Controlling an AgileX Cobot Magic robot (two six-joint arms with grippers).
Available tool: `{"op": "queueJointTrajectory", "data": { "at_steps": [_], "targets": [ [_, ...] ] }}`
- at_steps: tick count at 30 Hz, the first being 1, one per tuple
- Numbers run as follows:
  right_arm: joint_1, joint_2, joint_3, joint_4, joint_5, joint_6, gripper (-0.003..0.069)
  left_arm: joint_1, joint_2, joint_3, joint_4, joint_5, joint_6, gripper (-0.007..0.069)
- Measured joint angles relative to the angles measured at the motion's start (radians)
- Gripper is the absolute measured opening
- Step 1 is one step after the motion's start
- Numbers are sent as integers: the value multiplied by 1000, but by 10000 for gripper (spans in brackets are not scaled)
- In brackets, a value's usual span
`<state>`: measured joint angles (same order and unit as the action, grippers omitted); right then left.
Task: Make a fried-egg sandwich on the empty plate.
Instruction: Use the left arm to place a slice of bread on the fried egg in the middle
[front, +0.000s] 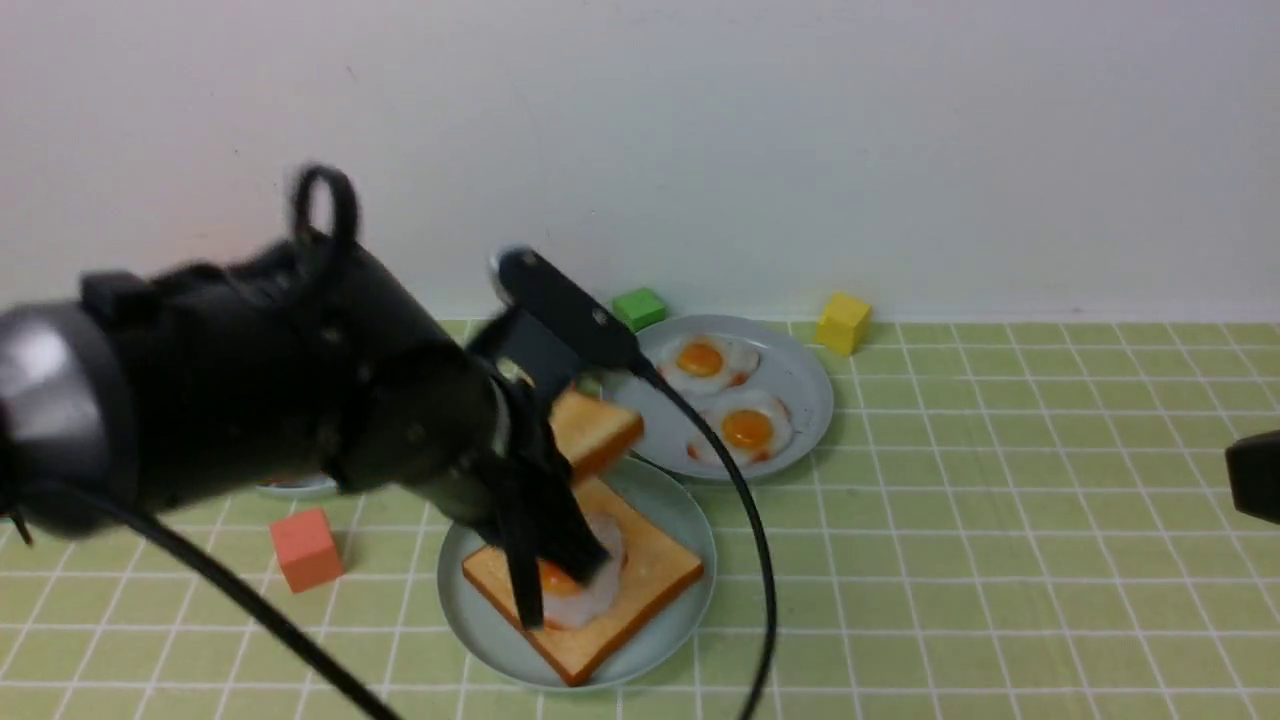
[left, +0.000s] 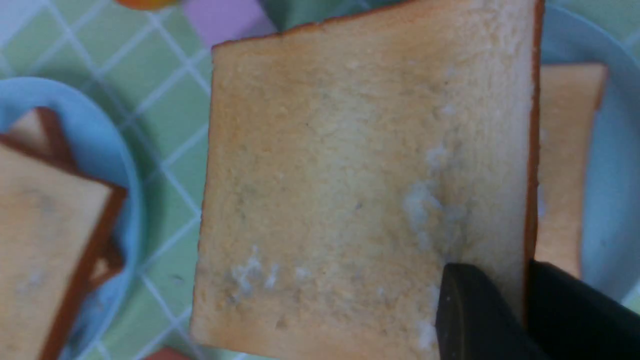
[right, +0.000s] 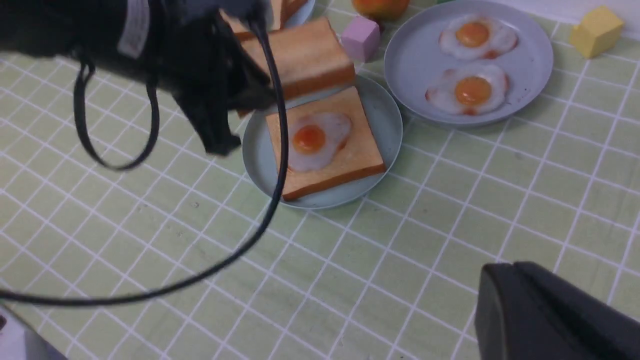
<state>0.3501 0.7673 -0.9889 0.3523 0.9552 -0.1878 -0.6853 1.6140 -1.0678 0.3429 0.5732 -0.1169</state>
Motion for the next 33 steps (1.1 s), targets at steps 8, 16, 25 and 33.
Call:
{"op": "queueJointTrajectory", "data": {
  "at_steps": [8,16,25,33],
  "targets": [
    [0,0,0,20,19,0,28,-54,91,19,83,-49,-69,119],
    [0,0,0,30,37,0,31,-54,101,20,54,-74,-71,118],
    [0,0,0,34,38,0,40,-54,101,20,-1,-84,-71,160],
    [0,0,0,38,41,0,43,-54,101,20,-8,-84,-71,272]
  ]
}}
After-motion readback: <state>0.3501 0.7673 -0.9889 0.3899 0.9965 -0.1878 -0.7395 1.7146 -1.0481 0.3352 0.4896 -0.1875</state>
